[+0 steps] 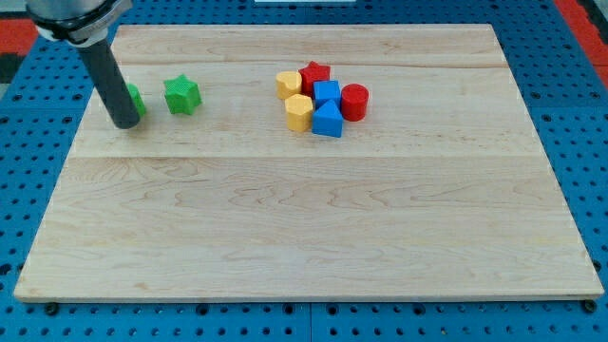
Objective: Place the green star left to the yellow hexagon
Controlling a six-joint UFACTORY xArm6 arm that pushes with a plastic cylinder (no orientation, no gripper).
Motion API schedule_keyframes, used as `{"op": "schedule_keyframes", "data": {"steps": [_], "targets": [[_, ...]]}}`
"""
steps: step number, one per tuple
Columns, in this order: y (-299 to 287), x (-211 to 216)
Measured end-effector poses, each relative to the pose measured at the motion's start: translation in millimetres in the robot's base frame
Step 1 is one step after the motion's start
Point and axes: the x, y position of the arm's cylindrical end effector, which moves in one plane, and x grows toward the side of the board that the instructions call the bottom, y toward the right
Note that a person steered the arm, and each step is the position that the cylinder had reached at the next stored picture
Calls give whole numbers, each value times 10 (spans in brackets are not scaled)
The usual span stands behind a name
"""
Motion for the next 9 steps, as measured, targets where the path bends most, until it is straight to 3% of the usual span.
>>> {"op": "schedule_keyframes", "data": {"steps": [3, 4, 5, 7, 9], "targets": [[470, -821], [952, -1028], [1114, -1076], [744, -1026], [961, -764]]}}
